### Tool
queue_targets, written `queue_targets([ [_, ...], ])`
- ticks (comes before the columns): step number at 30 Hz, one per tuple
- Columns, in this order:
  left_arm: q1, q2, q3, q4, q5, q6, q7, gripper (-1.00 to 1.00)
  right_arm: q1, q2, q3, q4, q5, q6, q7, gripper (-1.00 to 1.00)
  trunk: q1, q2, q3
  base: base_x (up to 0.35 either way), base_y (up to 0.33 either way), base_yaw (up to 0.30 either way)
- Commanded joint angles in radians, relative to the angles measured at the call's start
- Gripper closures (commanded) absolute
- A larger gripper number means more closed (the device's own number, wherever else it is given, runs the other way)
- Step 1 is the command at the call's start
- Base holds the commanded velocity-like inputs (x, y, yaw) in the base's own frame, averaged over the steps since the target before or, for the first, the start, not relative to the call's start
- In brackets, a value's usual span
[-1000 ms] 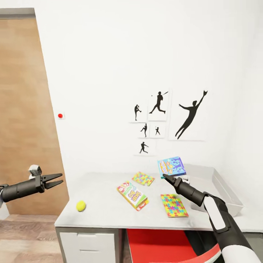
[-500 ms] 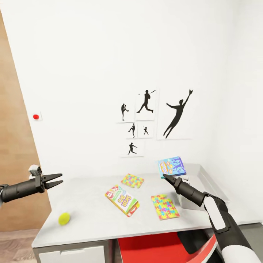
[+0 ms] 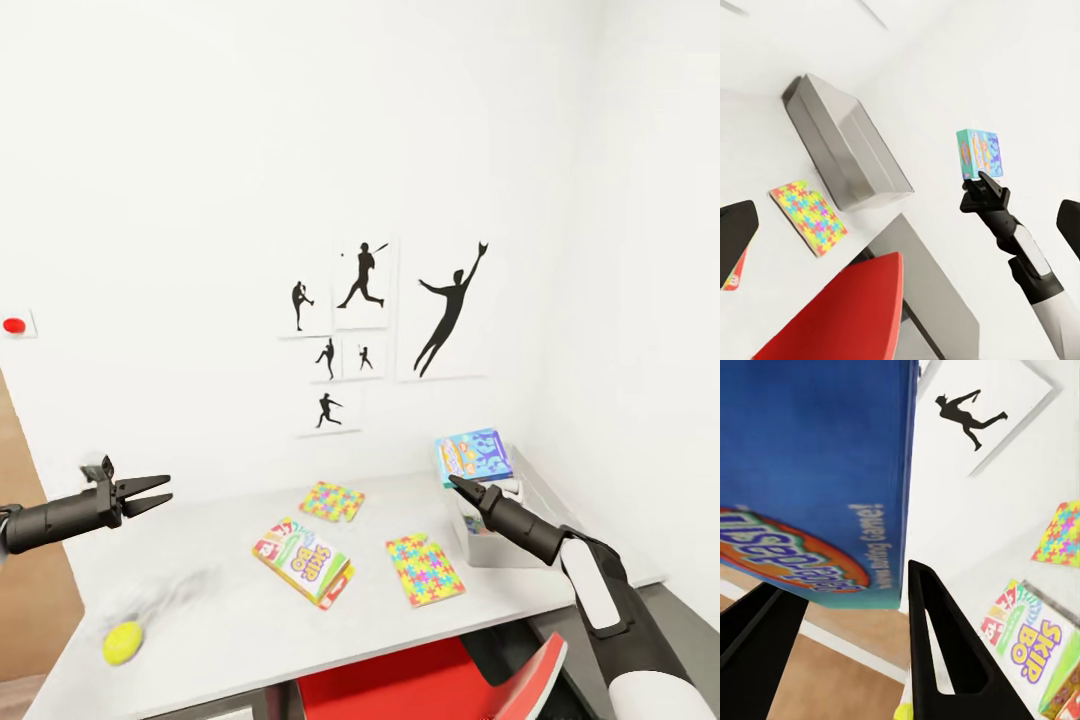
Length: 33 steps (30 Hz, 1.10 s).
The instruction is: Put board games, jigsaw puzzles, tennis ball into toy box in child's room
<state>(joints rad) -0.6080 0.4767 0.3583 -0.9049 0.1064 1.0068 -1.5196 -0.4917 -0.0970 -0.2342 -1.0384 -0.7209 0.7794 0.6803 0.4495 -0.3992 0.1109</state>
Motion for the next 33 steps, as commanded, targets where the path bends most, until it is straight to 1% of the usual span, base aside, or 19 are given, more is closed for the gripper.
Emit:
queue_targets([
  [1,0.000,0.000,0.000,0.000,0.000,0.011,-0.004,-1.00,-0.001,0.000,-0.003,0.001,-0.003,0.006,0.002,1.00,0.001,-0.001,-0.001,0.119,0.018,-0.257],
  [20,0.000,0.000,-0.001,0.000,0.001,0.010,-0.004,-1.00,-0.001,0.000,-0.005,0.000,-0.003,0.007,0.003,1.00,0.001,-0.001,-0.010,0.077,0.007,-0.257],
  [26,0.000,-0.001,-0.001,0.000,0.000,0.010,-0.004,-1.00,-0.001,0.000,-0.005,0.000,-0.003,0.007,0.004,1.00,0.001,-0.001,-0.013,0.165,0.034,-0.257],
  [33,0.001,-0.001,-0.001,0.000,-0.001,0.010,-0.004,-1.00,-0.001,0.000,-0.005,0.000,-0.003,0.007,0.004,1.00,0.001,-0.001,-0.017,0.082,0.012,-0.257],
])
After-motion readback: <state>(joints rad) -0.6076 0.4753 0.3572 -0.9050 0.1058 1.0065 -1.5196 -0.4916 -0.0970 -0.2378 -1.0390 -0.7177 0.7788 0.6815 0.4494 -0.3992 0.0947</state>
